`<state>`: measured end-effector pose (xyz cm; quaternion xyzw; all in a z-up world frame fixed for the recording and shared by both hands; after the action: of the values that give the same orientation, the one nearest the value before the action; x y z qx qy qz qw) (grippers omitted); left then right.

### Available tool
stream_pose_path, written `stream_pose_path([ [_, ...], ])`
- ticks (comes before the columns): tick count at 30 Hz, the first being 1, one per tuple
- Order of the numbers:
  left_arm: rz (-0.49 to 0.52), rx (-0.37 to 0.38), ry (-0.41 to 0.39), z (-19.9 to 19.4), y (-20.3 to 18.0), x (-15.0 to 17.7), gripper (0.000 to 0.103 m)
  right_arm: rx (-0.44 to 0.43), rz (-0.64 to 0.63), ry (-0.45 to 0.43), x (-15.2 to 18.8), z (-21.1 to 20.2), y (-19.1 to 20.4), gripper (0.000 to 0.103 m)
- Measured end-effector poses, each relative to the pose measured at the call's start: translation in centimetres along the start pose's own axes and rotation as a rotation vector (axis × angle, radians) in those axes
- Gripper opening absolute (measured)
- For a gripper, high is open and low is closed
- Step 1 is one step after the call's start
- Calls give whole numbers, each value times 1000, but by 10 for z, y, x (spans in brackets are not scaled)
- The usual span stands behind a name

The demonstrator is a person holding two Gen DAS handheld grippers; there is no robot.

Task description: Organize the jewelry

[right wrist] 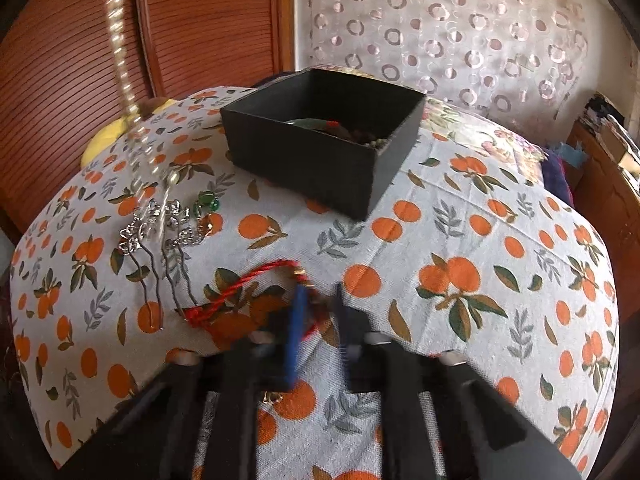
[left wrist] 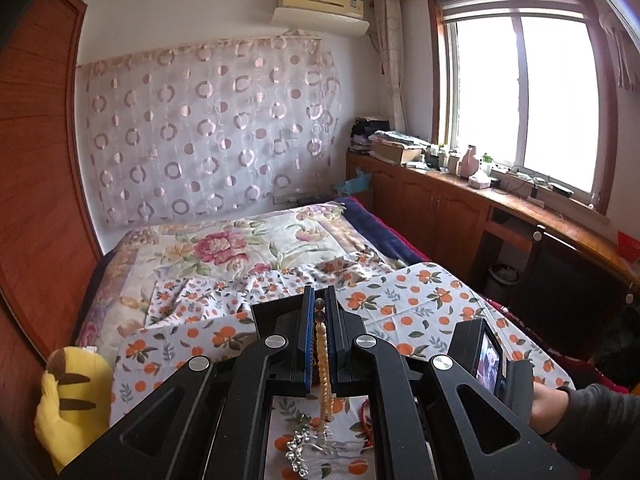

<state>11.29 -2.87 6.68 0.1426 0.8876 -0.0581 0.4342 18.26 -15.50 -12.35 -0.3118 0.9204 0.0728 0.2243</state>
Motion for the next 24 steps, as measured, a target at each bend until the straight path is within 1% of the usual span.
stream_pose_path([
  [2, 4, -7, 5, 3, 0, -3, 4, -10, -10, 1, -2, -2, 1, 8],
  [4, 1, -13, 9, 7, 2, -7, 5, -7, -10, -20, -4, -7, 0, 8],
  [8, -3, -24, 12, 13, 5, -15, 4, -21, 1, -98, -13, -33, -3, 8],
  [13, 9, -43, 15, 20, 6, -24, 5, 11, 0, -166, -33, -63, -8, 8],
  [18, 10, -45, 16, 24, 5, -33, 5, 28, 9, -195, -50, -75, -16, 8],
  [24, 0, -51, 6, 25, 12, -54, 5, 38, 28, -209, -66, -77, -26, 8],
])
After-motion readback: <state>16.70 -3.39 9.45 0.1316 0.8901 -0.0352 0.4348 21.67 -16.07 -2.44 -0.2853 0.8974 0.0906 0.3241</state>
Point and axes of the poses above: each gripper's, at about its wrist camera, not at the fingertips, and z roughly the way its jaws point, y to its left, x to its underside, the point moved 2 cm from there along z, roughly the way its jaws point, and after that the axes turned 12 degrees about y, right-handed, at the moved point
